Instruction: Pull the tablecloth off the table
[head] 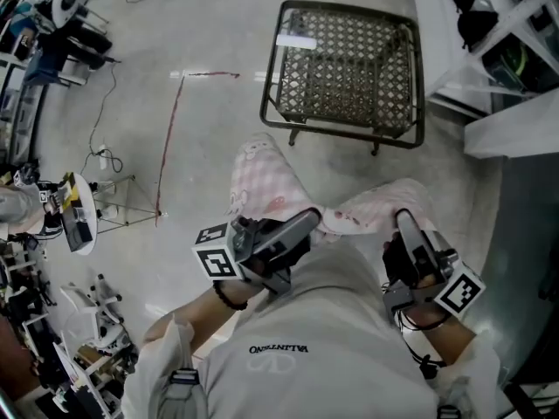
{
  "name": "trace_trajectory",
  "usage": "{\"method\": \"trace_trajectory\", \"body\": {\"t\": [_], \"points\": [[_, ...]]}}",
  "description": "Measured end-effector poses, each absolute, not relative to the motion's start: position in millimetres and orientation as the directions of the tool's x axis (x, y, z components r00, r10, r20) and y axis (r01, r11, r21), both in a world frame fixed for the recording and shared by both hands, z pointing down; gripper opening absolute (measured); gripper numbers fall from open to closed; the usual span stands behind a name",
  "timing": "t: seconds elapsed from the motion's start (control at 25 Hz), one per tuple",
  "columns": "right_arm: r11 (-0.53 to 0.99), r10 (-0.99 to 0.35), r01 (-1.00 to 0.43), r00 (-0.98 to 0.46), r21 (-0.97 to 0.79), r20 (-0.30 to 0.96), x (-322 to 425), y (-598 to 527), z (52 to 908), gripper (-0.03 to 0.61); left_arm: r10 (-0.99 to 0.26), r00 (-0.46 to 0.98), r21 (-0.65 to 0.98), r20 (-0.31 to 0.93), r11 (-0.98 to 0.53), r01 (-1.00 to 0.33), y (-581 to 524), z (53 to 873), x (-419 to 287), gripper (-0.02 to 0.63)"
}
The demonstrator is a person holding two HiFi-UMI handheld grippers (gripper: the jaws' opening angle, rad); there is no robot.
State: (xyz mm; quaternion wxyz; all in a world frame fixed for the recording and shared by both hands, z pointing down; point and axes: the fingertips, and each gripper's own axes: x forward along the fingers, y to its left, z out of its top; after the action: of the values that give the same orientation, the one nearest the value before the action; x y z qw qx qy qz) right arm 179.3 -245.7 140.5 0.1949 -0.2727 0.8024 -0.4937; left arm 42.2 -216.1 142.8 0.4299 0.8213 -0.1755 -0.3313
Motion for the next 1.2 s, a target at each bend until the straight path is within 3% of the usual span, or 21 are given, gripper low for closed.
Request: {"method": "trace_trajectory", "body": {"t": [0.36,1.2], "points": [[0.327,-0.642,-0.248,-0.766,-0.912,-0.022,180.3,-261.8,162.0,0.015,-0.623,0.687,0.857,-0.375,-0.516,0.000,-230.1,171.7,41.2,0.002],[0.289,-0.651,-0.237,-0.759,-0.927,-0.009,177.0,-259.8,176.4,0.015,-0.621,0.683,0.838,-0.385,-0.546,-0.025,-232.6,170.3,36.6,0.003]]}}
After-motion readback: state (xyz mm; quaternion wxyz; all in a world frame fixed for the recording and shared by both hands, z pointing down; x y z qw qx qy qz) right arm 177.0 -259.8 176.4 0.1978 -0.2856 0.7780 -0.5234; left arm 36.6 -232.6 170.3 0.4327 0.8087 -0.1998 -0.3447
